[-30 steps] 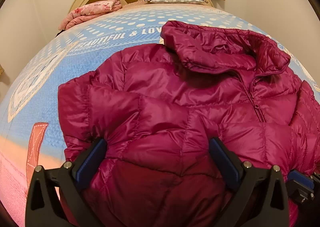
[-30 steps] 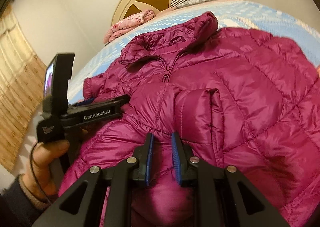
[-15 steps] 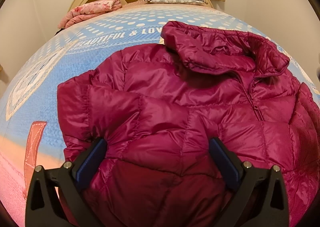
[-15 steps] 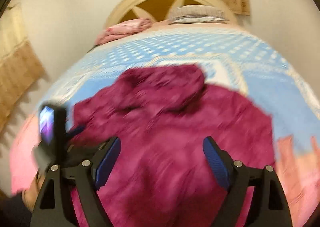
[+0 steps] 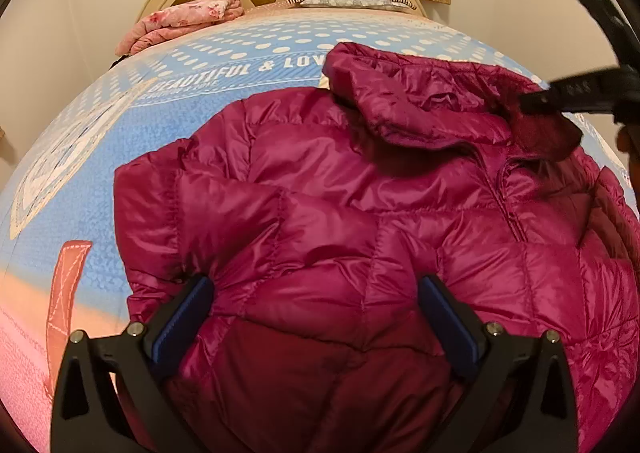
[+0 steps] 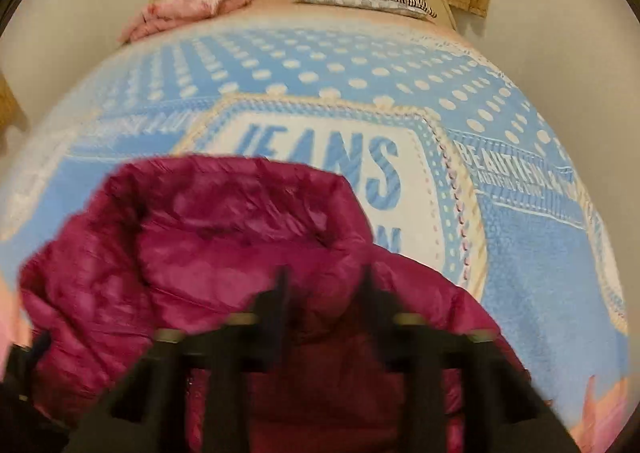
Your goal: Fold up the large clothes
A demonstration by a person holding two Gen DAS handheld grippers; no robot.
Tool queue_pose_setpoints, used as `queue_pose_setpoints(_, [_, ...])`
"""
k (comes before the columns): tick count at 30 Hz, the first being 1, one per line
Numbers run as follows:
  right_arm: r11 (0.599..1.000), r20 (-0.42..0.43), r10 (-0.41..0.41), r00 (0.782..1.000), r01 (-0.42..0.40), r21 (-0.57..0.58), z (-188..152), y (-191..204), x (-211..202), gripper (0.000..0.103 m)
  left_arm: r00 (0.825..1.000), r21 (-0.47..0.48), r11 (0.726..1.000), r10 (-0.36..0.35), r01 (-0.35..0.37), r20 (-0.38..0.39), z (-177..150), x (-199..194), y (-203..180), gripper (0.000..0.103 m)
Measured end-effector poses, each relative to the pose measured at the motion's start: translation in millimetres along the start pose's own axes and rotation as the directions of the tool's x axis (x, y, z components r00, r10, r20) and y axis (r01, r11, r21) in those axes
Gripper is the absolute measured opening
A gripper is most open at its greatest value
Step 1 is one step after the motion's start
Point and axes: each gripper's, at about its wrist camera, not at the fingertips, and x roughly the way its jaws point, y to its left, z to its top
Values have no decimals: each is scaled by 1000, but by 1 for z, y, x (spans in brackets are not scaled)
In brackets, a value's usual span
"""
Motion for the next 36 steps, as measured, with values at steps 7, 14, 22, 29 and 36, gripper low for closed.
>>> queue_pose_setpoints(7, [999, 89, -23, 996, 27, -44, -37, -13, -26, 11, 1000, 3, 1000, 3, -3, 0, 0, 0, 0, 103])
queue_pose_setpoints(14, [999, 77, 9, 997, -12, 42, -68, -33, -3, 11, 1000, 9, 1000, -8, 8, -1, 3, -4, 0, 103])
queue_pose_setpoints(22, [991, 103, 72, 992, -83, 103, -77, -41, 8, 11, 981, 36, 999, -45, 39, 191, 49, -67, 2, 103])
queue_pose_setpoints(29, [989, 115, 90, 989, -103, 111, -79, -43, 11, 11, 992, -24, 995, -91, 94, 88, 104, -2, -4, 90])
queue_pose_setpoints(36, [987, 124, 104, 987, -119, 112, -82, -43, 12, 11, 982, -79, 980, -187, 184, -24, 97, 24, -10, 15])
